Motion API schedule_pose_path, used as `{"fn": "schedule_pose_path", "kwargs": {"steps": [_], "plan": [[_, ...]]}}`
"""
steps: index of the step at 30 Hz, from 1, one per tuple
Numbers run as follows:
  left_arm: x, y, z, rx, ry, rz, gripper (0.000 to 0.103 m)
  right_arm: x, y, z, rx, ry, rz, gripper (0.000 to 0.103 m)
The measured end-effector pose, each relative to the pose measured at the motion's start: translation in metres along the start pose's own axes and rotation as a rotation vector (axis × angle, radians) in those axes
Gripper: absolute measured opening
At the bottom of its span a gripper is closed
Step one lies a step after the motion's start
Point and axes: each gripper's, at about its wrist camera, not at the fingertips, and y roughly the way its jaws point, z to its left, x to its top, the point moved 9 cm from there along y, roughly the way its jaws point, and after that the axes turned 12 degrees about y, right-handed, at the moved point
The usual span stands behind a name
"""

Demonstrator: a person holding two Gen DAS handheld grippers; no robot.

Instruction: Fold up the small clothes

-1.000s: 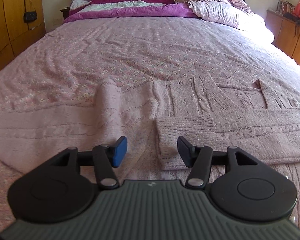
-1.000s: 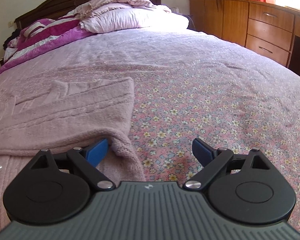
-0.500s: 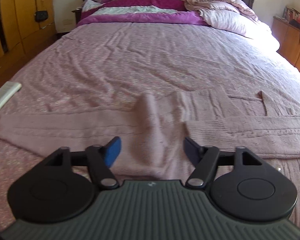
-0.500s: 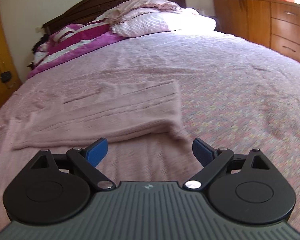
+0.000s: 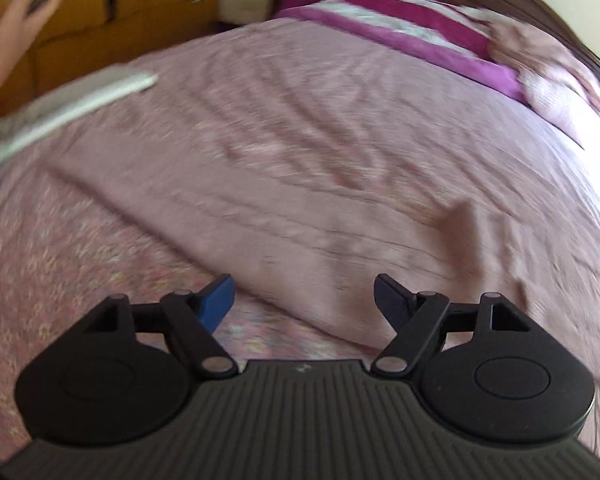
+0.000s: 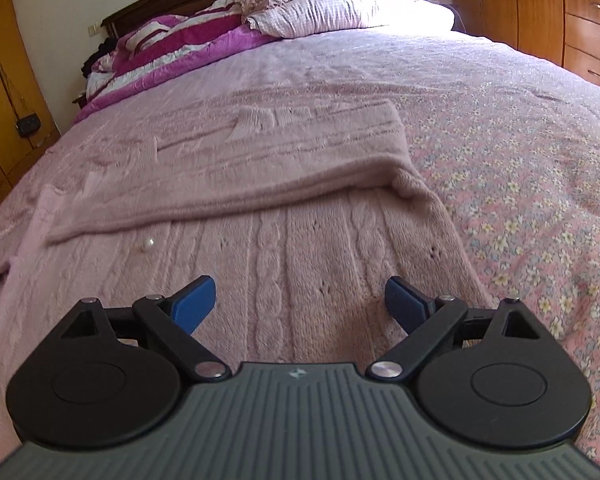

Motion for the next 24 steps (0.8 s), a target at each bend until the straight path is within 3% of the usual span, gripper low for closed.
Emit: {"fn": "schedule_pose_path", "kwargs": {"steps": [3, 5, 12, 19, 20, 21, 22, 24], "plan": [[-0.003, 0.014, 0.022, 0.015, -0.108, 0.016, 0.078, -0.003, 0.001, 0.0, -0.014, -0.011, -0.006, 0.096], [-0.001, 0.019, 0.028, 0.009, -0.129, -0.004, 0.078, -0.005, 0.002, 0.001, -0.024, -0.024, -0.009, 0.096], [0.01, 0.037, 0.036, -0.026, -0.107, -0.049, 0.078, -0.007, 0.0, 0.01, -0.018, -0.022, -0.006, 0.097], [0.017, 0.049, 0.025, 0.034, 0.001, -0.075, 0.075, -0.014, -0.002, 0.01, -0.007, -0.007, -0.018, 0.098], [0.018, 0.05, 0.023, 0.045, 0.018, -0.076, 0.072, -0.014, -0.002, 0.009, -0.004, -0.008, -0.018, 0.098], [0.018, 0.051, 0.021, 0.059, 0.046, -0.067, 0.062, -0.014, -0.002, 0.01, -0.001, -0.008, -0.017, 0.099], [0.018, 0.05, 0.018, 0.077, 0.074, -0.058, 0.042, -0.014, -0.003, 0.009, 0.002, -0.007, -0.016, 0.099], [0.019, 0.045, 0.014, 0.04, 0.075, -0.06, 0.014, -0.015, -0.003, 0.008, 0.006, -0.002, -0.02, 0.099]]}}
